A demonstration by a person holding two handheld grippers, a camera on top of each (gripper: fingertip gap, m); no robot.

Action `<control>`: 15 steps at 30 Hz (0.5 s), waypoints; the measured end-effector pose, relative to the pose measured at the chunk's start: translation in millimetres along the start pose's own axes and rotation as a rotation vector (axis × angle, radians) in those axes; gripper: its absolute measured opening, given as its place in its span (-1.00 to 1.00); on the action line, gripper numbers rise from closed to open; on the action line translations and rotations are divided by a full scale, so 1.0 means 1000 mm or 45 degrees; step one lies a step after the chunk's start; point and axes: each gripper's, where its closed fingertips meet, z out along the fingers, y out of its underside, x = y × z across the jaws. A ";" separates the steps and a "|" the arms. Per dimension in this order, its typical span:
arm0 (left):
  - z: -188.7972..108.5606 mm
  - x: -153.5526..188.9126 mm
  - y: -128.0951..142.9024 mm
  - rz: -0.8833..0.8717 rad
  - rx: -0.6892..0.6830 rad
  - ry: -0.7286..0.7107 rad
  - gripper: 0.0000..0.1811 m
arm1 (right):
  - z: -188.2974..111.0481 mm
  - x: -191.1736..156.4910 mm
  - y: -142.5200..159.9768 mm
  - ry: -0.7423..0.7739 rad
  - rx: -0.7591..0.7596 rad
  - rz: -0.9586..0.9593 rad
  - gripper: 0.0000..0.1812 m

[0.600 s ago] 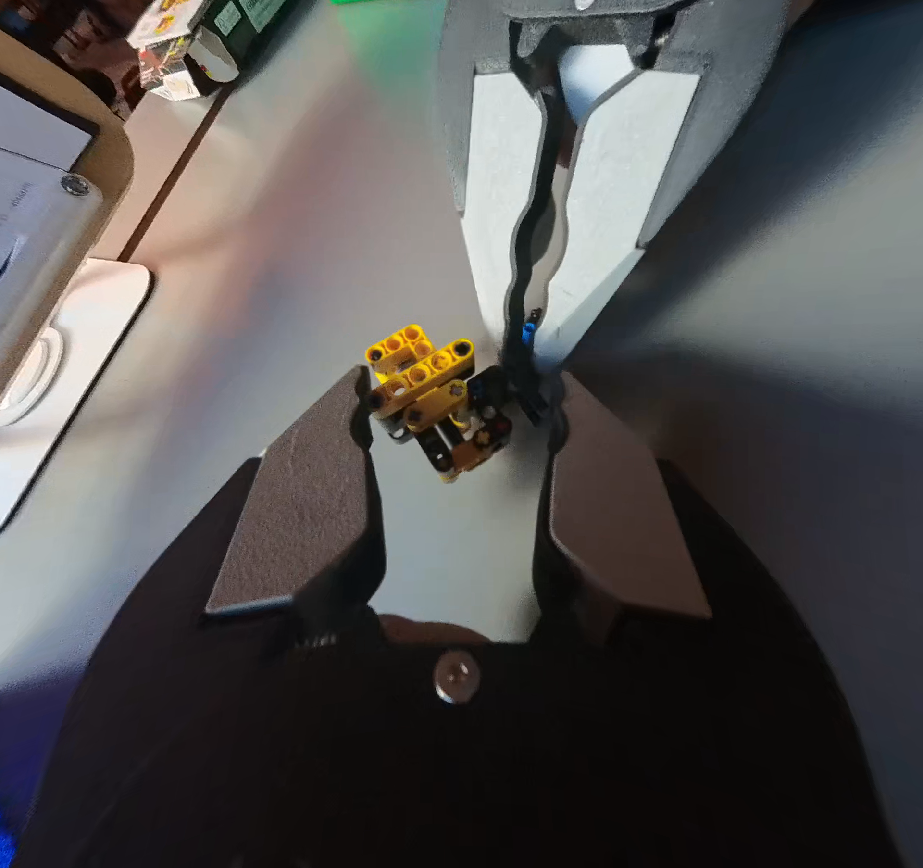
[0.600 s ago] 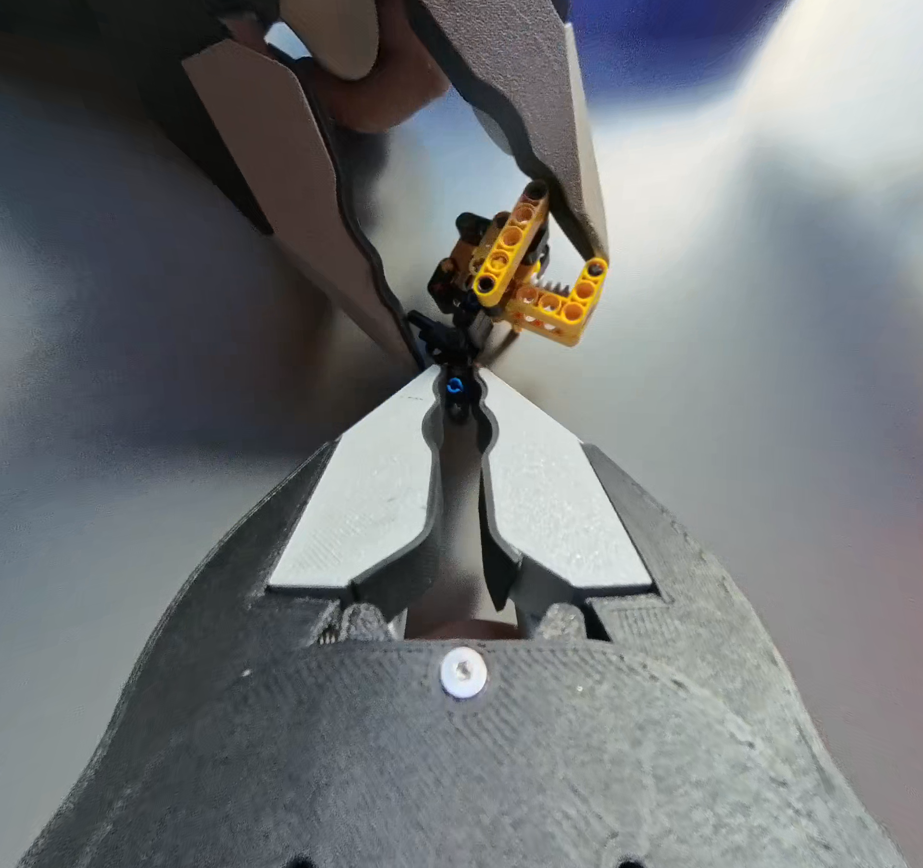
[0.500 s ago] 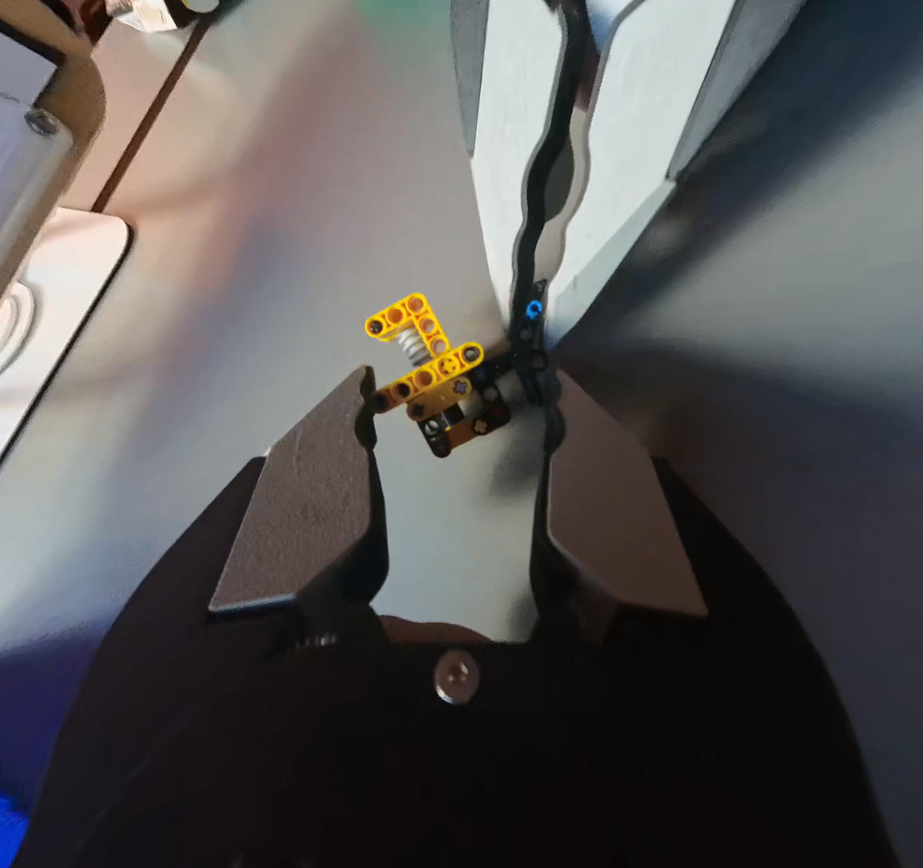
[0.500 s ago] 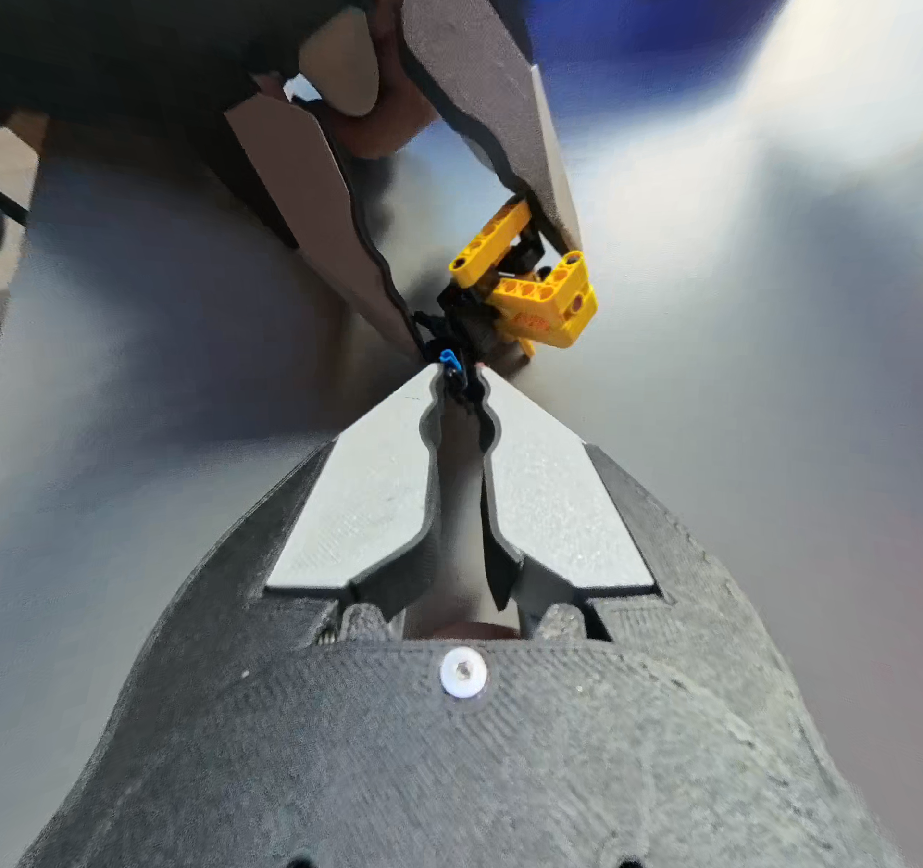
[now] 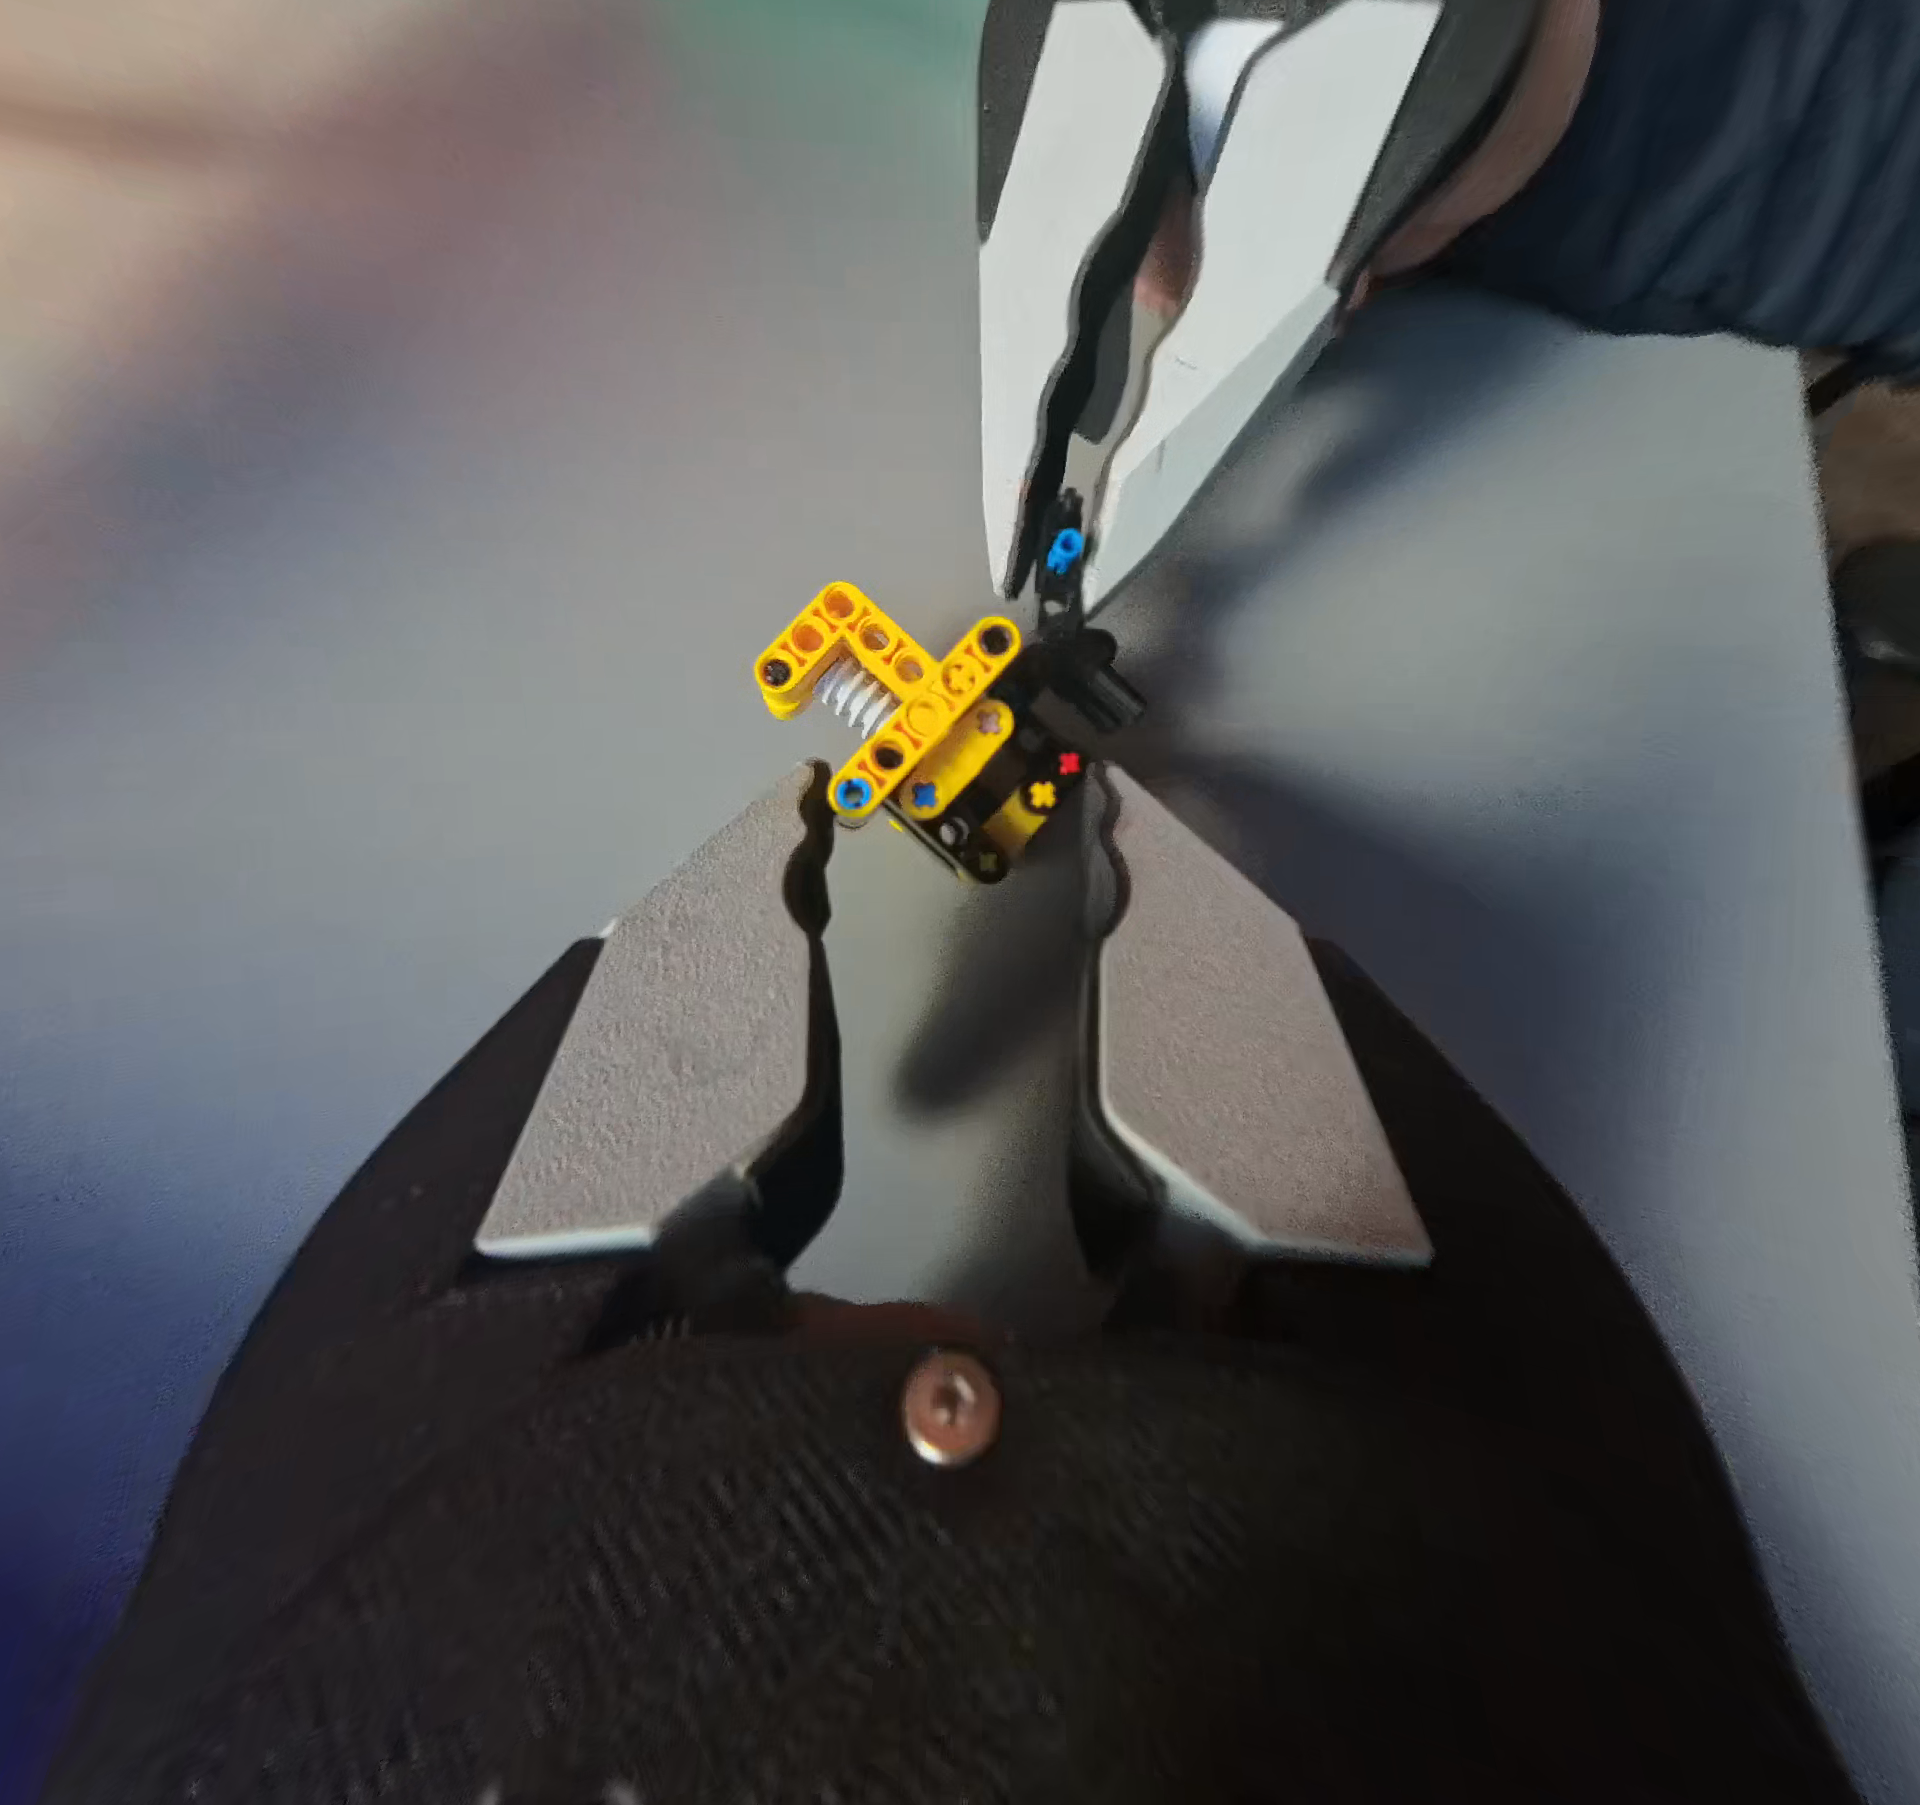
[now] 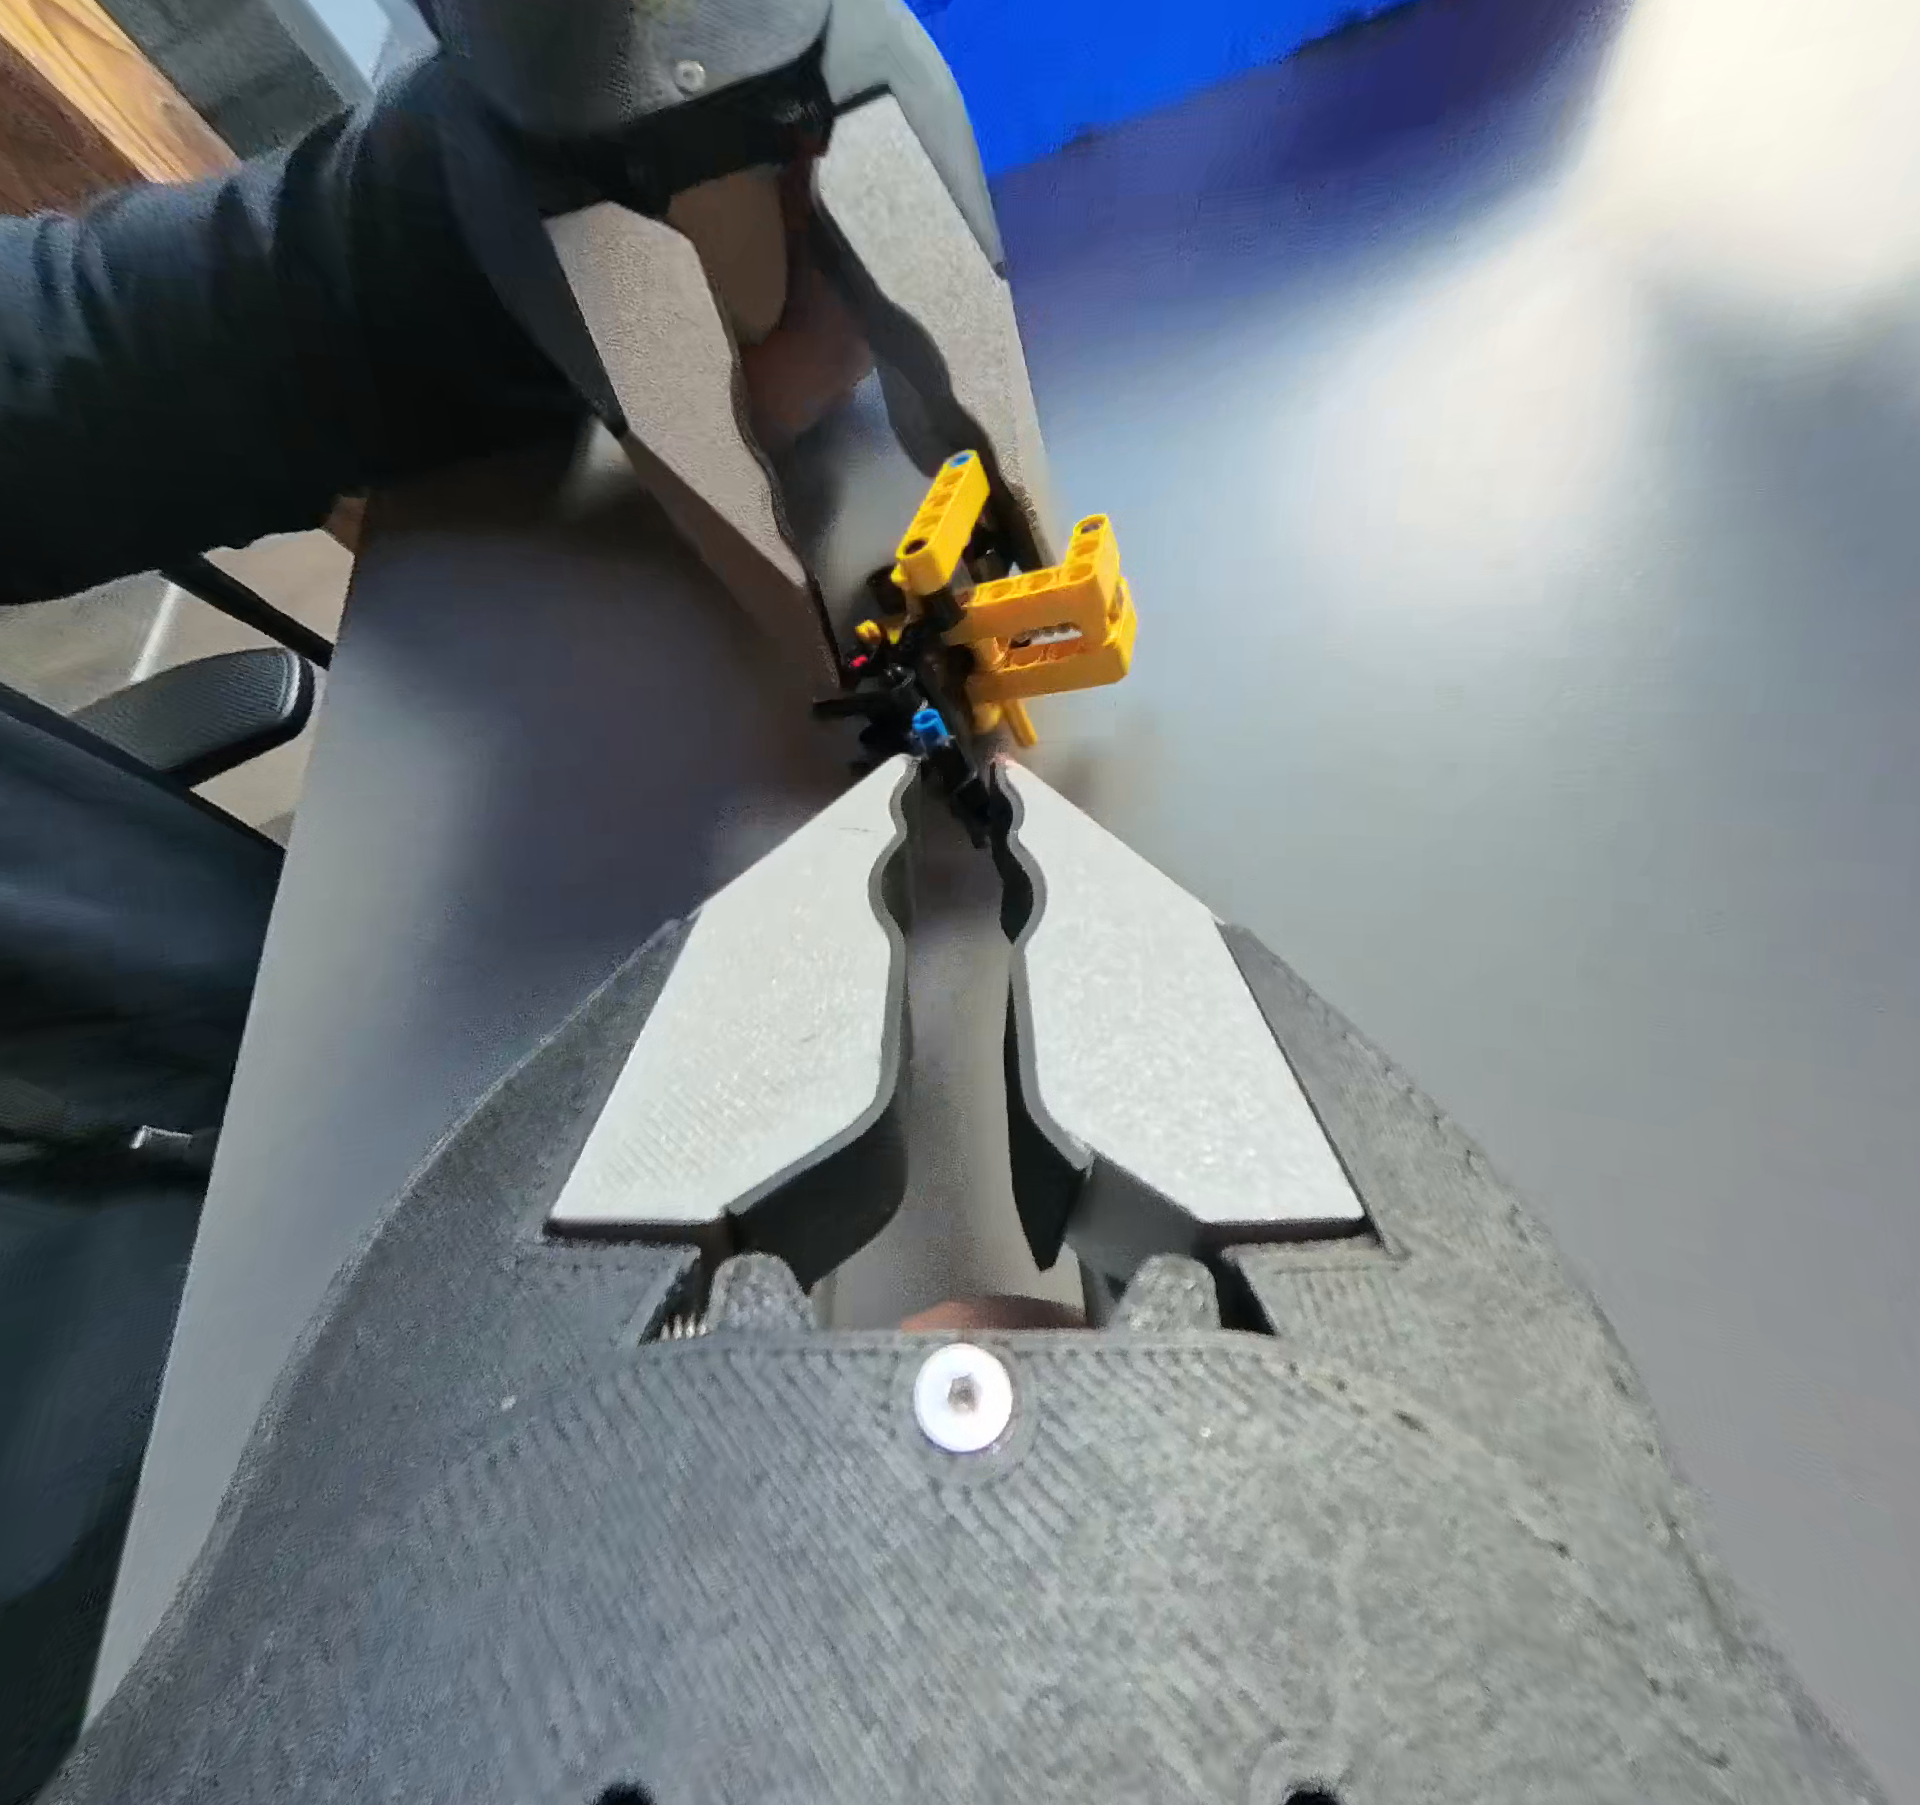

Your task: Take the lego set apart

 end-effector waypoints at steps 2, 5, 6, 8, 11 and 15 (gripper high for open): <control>-0.004 0.003 -0.005 -0.230 0.056 0.118 -0.50 | -0.004 0.003 -0.008 0.039 0.047 -0.004 -0.86; -0.007 0.006 -0.010 -0.424 0.117 0.244 -0.50 | -0.009 0.006 -0.013 0.088 0.078 -0.034 -0.84; -0.006 0.004 -0.011 -0.445 0.129 0.240 -0.50 | -0.010 0.006 -0.012 0.092 0.074 -0.036 -0.80; -0.005 -0.001 -0.012 -0.440 0.138 0.193 -0.50 | -0.014 0.015 -0.012 0.179 0.070 -0.030 -0.76; -0.009 -0.013 -0.027 -0.331 0.267 0.035 -0.50 | -0.029 0.033 -0.021 0.350 0.127 -0.005 -0.75; -0.012 -0.022 -0.036 -0.100 0.315 -0.170 -0.50 | -0.033 0.014 -0.032 0.191 0.219 0.039 -0.82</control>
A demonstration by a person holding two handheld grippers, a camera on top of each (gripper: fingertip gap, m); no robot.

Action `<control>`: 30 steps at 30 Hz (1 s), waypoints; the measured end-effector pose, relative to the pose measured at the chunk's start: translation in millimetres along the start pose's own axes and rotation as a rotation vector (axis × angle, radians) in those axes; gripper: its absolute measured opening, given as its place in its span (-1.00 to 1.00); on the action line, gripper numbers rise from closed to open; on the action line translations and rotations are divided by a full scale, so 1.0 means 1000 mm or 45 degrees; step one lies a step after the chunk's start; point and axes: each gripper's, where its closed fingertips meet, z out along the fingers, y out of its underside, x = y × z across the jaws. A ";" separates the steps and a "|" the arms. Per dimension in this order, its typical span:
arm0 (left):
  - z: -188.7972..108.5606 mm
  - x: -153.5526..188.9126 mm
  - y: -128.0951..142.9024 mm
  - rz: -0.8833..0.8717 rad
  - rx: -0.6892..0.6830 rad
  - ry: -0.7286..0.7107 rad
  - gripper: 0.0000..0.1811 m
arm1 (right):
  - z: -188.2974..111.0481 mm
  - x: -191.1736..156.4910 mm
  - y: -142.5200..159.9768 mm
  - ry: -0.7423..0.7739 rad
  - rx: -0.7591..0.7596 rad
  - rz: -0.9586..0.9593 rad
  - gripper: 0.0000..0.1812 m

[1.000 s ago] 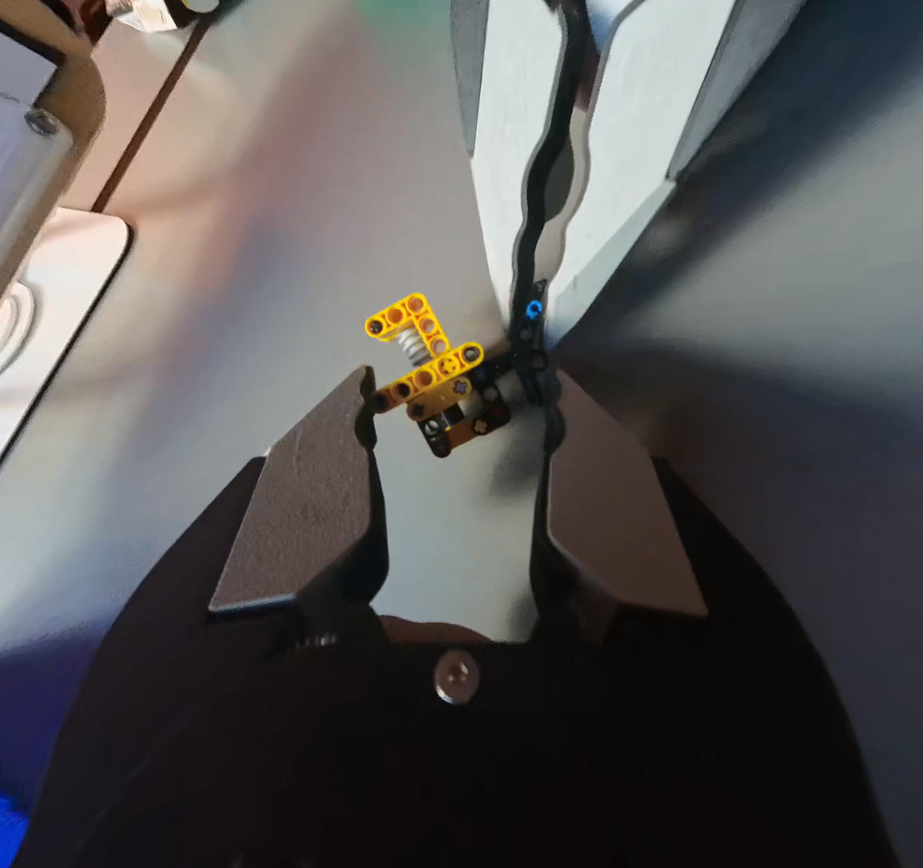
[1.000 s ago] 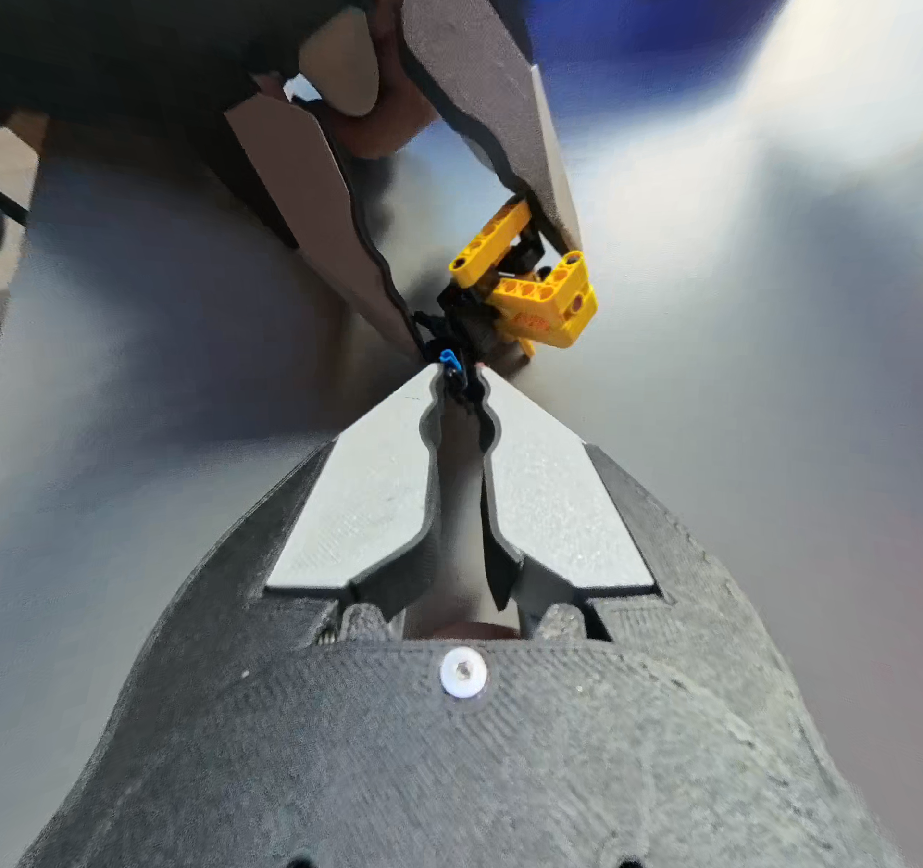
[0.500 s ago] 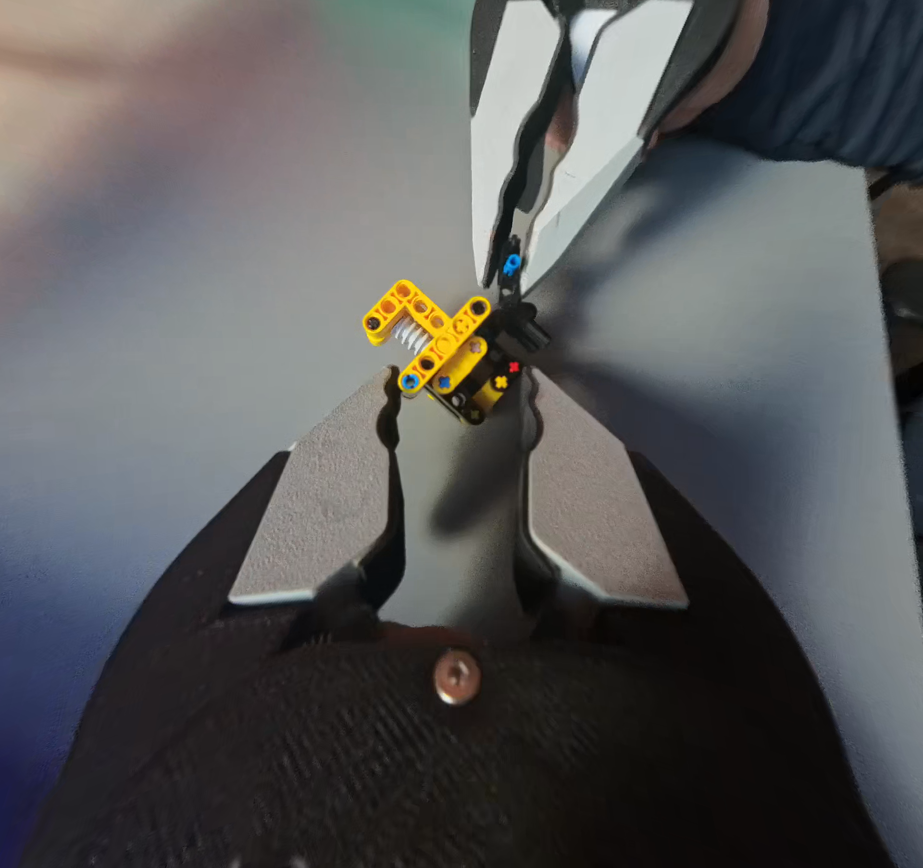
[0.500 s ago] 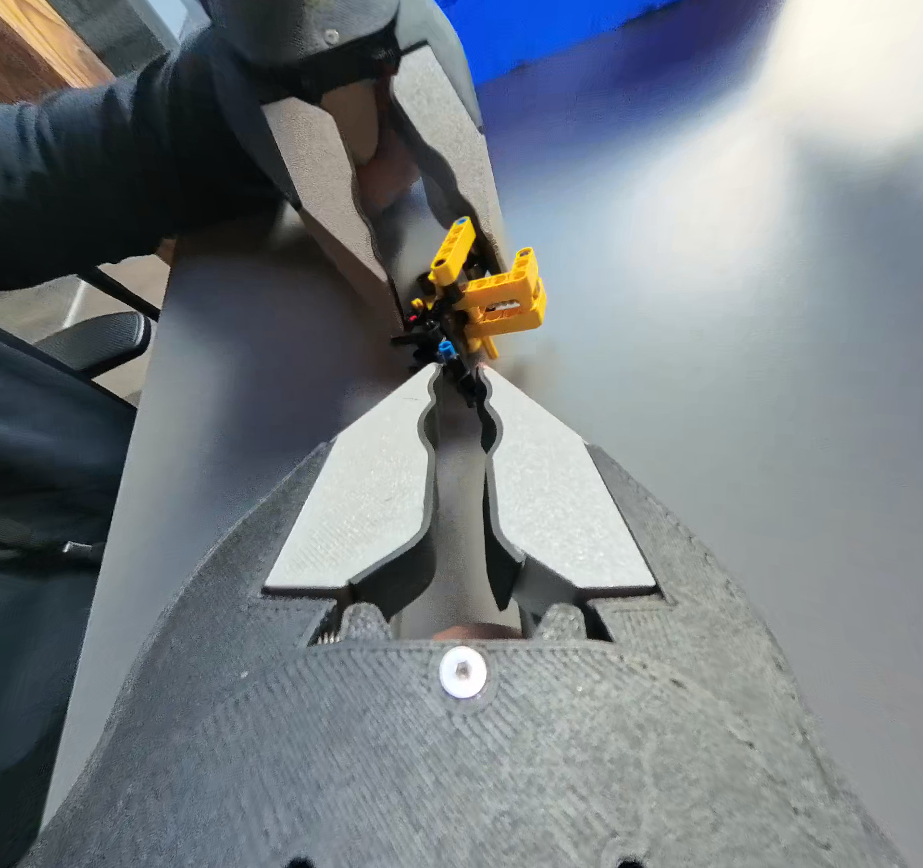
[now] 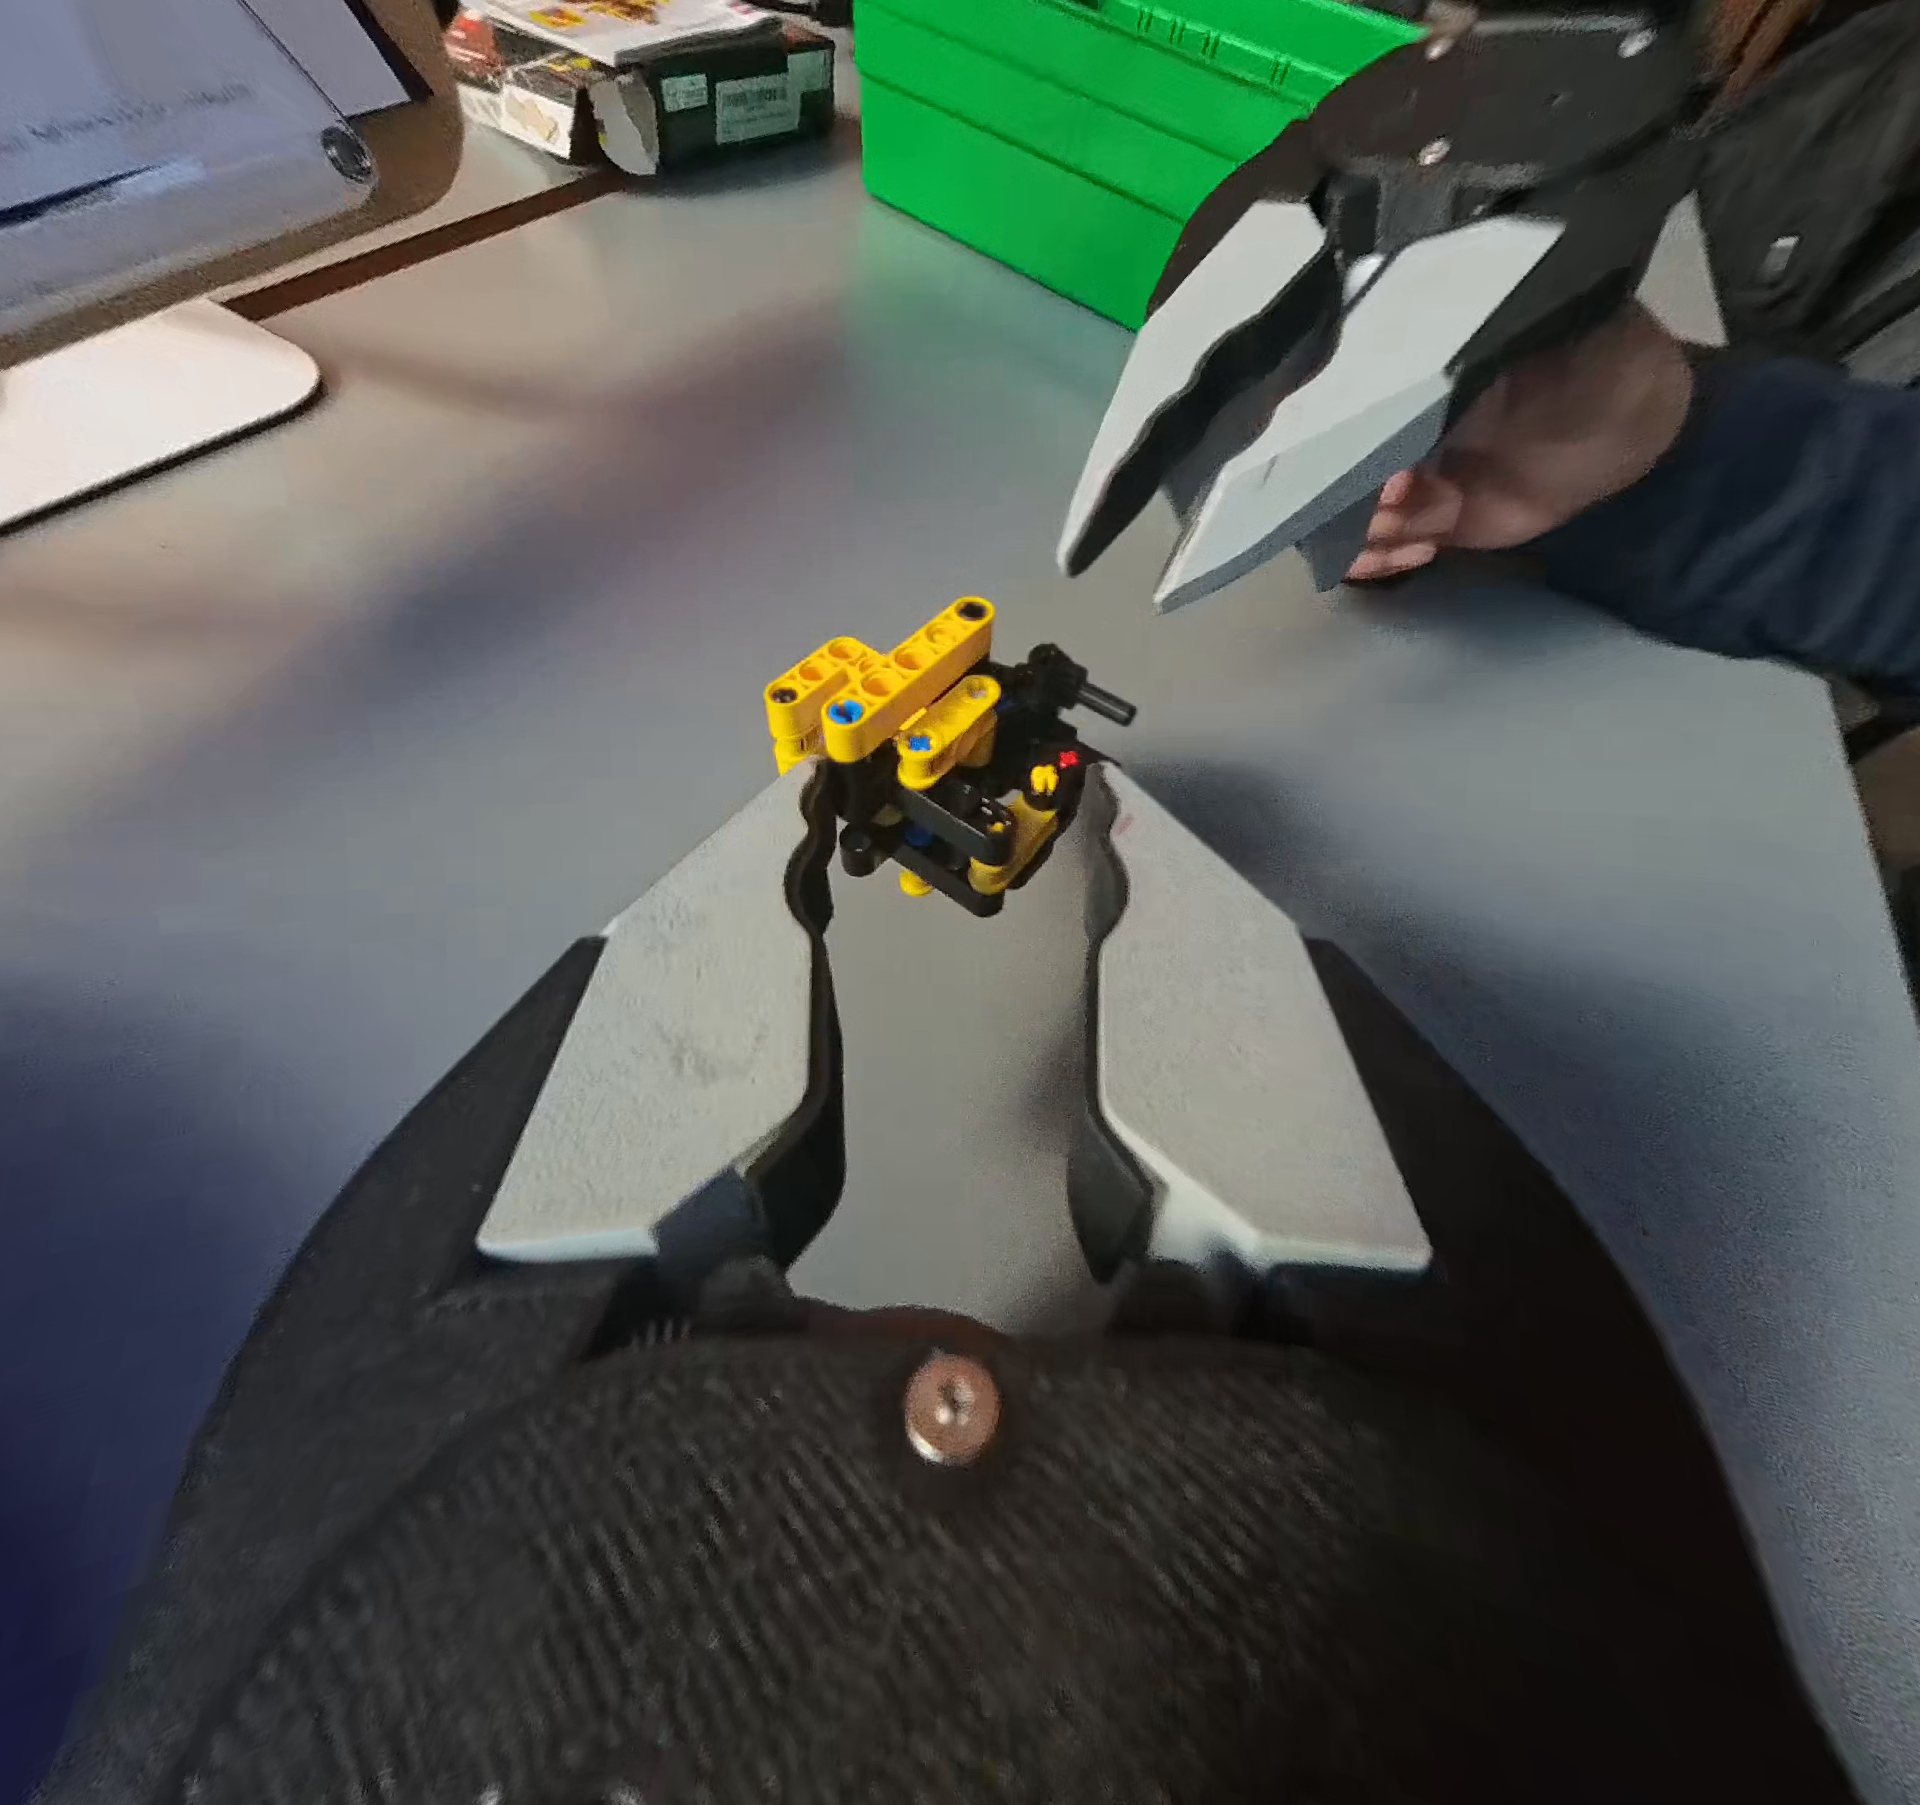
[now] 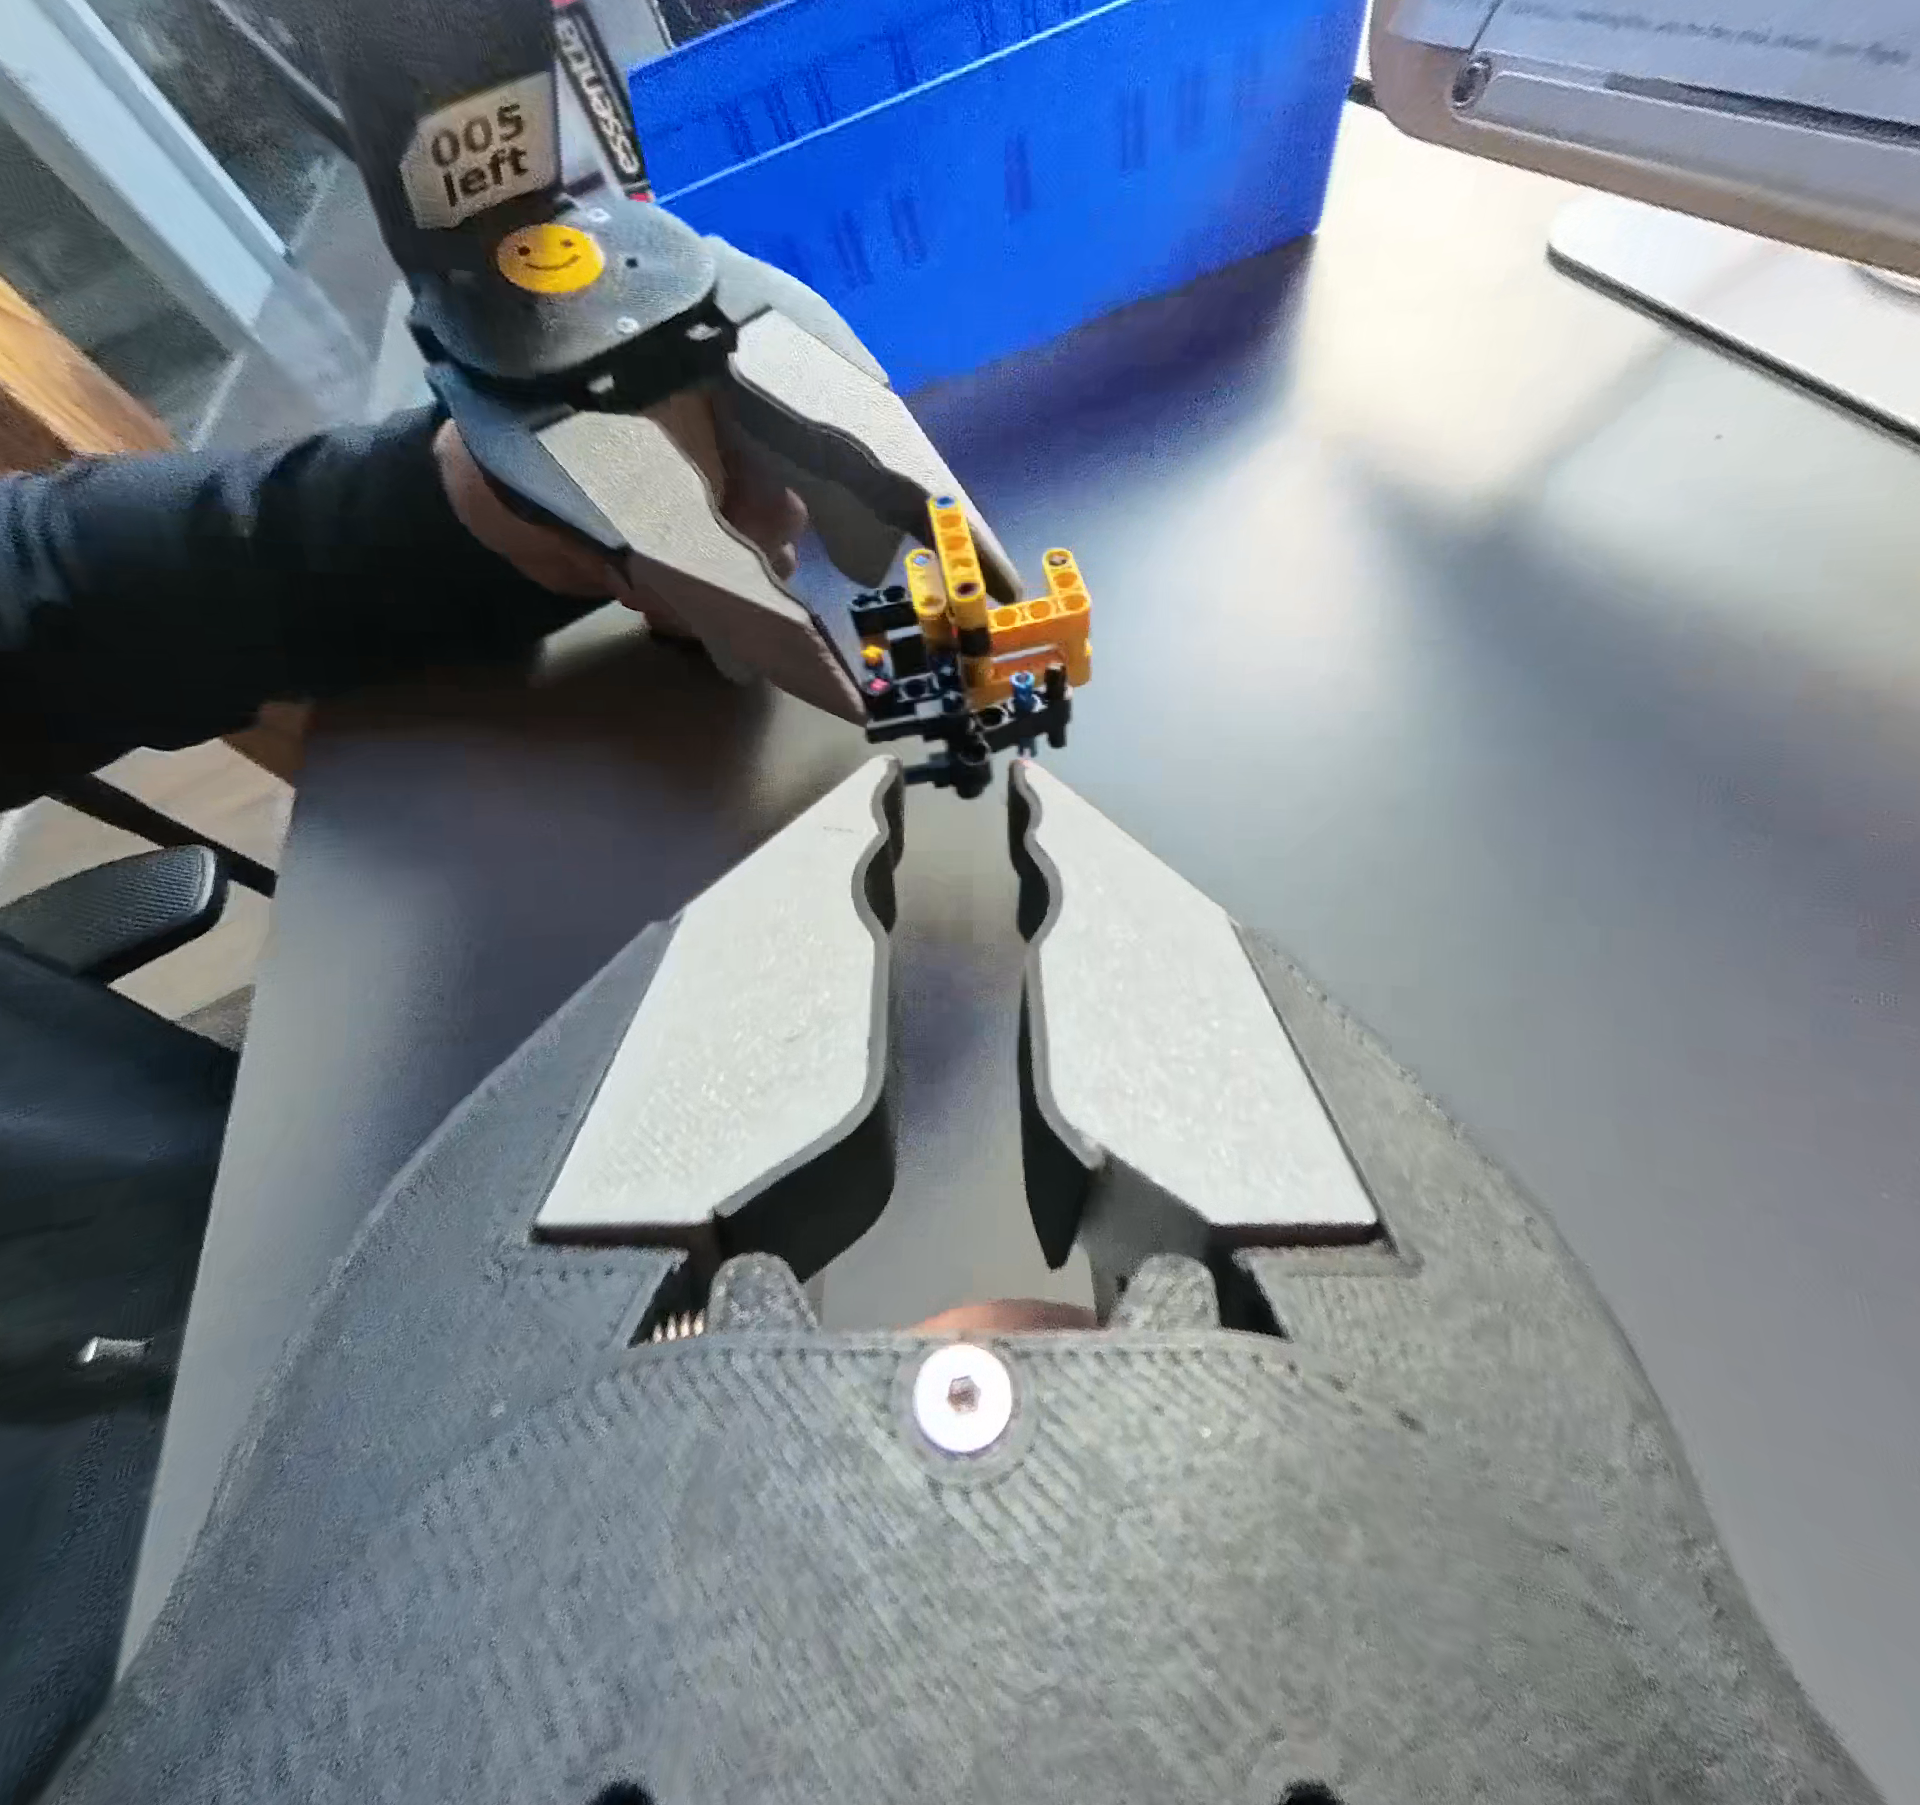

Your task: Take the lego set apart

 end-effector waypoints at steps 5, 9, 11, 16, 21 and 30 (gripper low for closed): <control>0.003 0.001 0.003 0.259 -0.041 -0.116 -0.50 | 0.006 0.002 0.016 0.028 -0.094 -0.086 -0.84; 0.002 0.001 0.018 0.571 -0.141 -0.144 -0.50 | 0.008 0.019 0.030 0.180 -0.196 -0.295 -0.79; 0.000 -0.001 0.027 0.687 -0.188 -0.142 -0.50 | 0.011 0.025 0.039 0.234 -0.266 -0.399 -0.74; -0.004 -0.002 0.031 0.739 -0.213 -0.167 -0.50 | 0.023 0.008 0.045 0.210 -0.303 -0.551 -0.69; -0.003 0.003 0.023 0.511 -0.164 -0.110 -0.50 | 0.031 -0.001 0.039 0.248 -0.272 -0.669 -0.72; -0.003 0.014 0.015 0.174 -0.097 0.040 -0.51 | 0.034 -0.016 0.035 0.176 -0.219 -0.653 -0.81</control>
